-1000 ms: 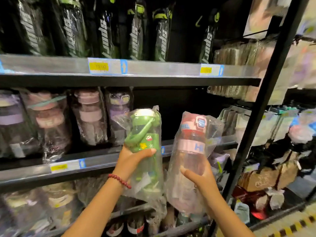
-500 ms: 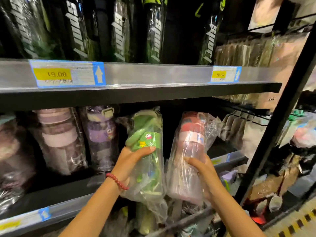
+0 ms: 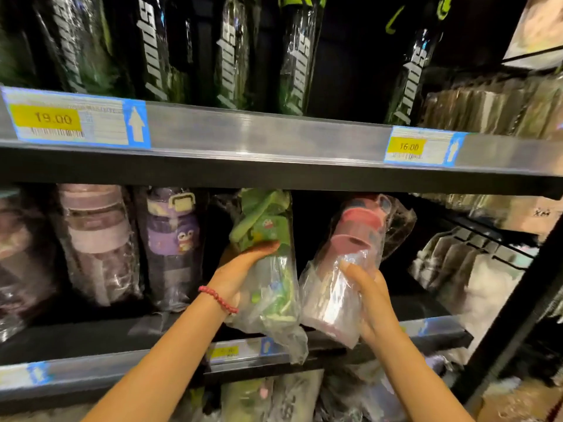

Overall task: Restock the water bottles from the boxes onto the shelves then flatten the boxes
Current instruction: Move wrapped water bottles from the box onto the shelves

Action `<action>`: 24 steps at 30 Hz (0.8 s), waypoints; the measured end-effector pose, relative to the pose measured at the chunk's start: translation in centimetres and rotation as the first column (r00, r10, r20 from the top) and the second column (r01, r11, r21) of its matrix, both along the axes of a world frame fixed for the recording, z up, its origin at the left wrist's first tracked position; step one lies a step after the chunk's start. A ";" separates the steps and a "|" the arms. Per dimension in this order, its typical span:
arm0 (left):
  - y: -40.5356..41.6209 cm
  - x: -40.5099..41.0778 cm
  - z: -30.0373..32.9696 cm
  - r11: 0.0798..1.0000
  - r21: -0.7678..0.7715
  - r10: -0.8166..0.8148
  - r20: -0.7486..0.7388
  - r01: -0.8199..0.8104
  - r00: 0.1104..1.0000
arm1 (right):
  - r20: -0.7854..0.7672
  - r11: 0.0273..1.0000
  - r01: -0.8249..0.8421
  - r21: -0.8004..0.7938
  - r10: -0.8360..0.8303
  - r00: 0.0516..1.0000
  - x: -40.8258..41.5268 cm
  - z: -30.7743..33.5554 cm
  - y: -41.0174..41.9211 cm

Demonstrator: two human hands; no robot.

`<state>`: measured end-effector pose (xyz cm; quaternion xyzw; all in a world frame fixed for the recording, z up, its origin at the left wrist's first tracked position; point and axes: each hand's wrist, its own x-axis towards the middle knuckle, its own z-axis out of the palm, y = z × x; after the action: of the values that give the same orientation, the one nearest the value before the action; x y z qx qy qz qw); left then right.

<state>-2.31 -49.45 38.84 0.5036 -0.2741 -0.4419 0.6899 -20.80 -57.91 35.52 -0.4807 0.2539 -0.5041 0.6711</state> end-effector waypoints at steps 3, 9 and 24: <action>-1.5 -0.3 0.3 0.989 -0.074 0.130 0.057 -0.126 0.990 | 0.016 0.999 0.013 -0.040 -0.012 1.000 -0.2 -0.1 -1.4; -3.6 0.4 -0.2 0.974 -0.088 0.223 0.246 -0.207 0.943 | -0.051 0.989 0.149 -0.023 -0.150 0.987 0.5 -1.2 -3.9; -2.1 2.2 -3.5 0.987 -0.108 0.146 0.315 -0.118 0.938 | -0.471 0.979 -0.063 -0.192 -0.036 0.881 2.0 -1.9 -3.7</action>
<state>-0.13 -51.55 35.38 0.5555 -0.3676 -0.2943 0.6853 -18.76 -61.64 33.63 -0.6563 0.3539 -0.3900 0.5403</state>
